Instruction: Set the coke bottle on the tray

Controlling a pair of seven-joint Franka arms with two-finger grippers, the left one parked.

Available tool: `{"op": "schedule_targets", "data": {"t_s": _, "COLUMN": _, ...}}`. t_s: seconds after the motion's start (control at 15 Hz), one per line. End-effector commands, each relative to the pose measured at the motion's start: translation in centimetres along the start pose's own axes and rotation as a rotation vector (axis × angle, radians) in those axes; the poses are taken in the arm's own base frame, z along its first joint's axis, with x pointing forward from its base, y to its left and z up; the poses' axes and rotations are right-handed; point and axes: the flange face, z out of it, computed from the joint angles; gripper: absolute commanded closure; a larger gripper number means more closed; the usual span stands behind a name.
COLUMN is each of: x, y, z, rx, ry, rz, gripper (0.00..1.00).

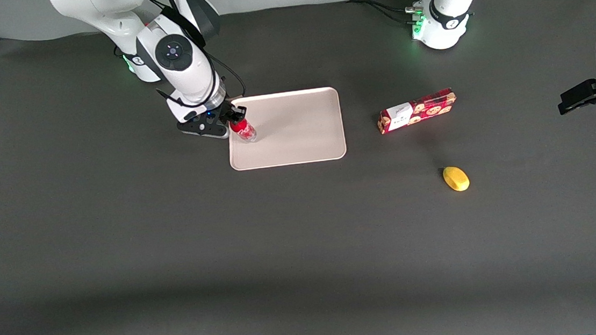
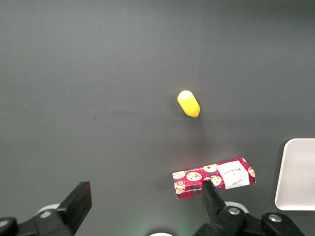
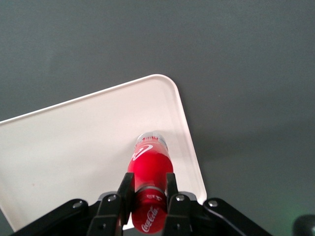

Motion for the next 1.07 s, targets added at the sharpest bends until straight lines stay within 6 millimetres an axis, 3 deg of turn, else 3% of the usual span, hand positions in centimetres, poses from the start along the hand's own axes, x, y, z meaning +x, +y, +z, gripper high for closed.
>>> {"op": "schedule_targets", "data": {"t_s": 0.0, "x": -0.1, "y": -0.4, "z": 0.7, "rx": -0.005, "ry": 0.021, "rz": 0.023, "gripper": 0.80}}
{"op": "schedule_targets", "data": {"t_s": 0.13, "x": 0.0, "y": -0.3, "z": 0.7, "rx": -0.006, "ry": 0.018, "rz": 0.024, "gripper": 0.10}}
{"op": "schedule_targets", "data": {"t_s": 0.2, "x": 0.0, "y": -0.3, "z": 0.7, "rx": -0.008, "ry": 0.016, "rz": 0.024, "gripper": 0.00}}
{"op": "schedule_targets", "data": {"t_s": 0.33, "x": 0.0, "y": -0.5, "z": -0.1, "rx": -0.005, "ry": 0.026, "rz": 0.019, "gripper": 0.00}}
{"op": "schedule_targets", "data": {"t_s": 0.47, "x": 0.9, "y": -0.5, "z": -3.1, "rx": -0.020, "ry": 0.029, "rz": 0.024, "gripper": 0.00}}
{"op": "schedule_targets", "data": {"t_s": 0.6, "x": 2.1, "y": -0.1, "z": -8.5, "rx": -0.044, "ry": 0.031, "rz": -0.001, "gripper": 0.00}}
{"op": "schedule_targets", "data": {"t_s": 0.67, "x": 3.6, "y": 1.0, "z": -11.8, "rx": -0.047, "ry": 0.032, "rz": -0.003, "gripper": 0.00}}
{"op": "schedule_targets", "data": {"t_s": 0.87, "x": 7.3, "y": 4.9, "z": -20.1, "rx": -0.052, "ry": 0.004, "rz": -0.071, "gripper": 0.00}}
{"op": "schedule_targets", "data": {"t_s": 1.0, "x": 9.8, "y": 9.0, "z": -24.3, "rx": -0.046, "ry": -0.014, "rz": -0.081, "gripper": 0.00}}
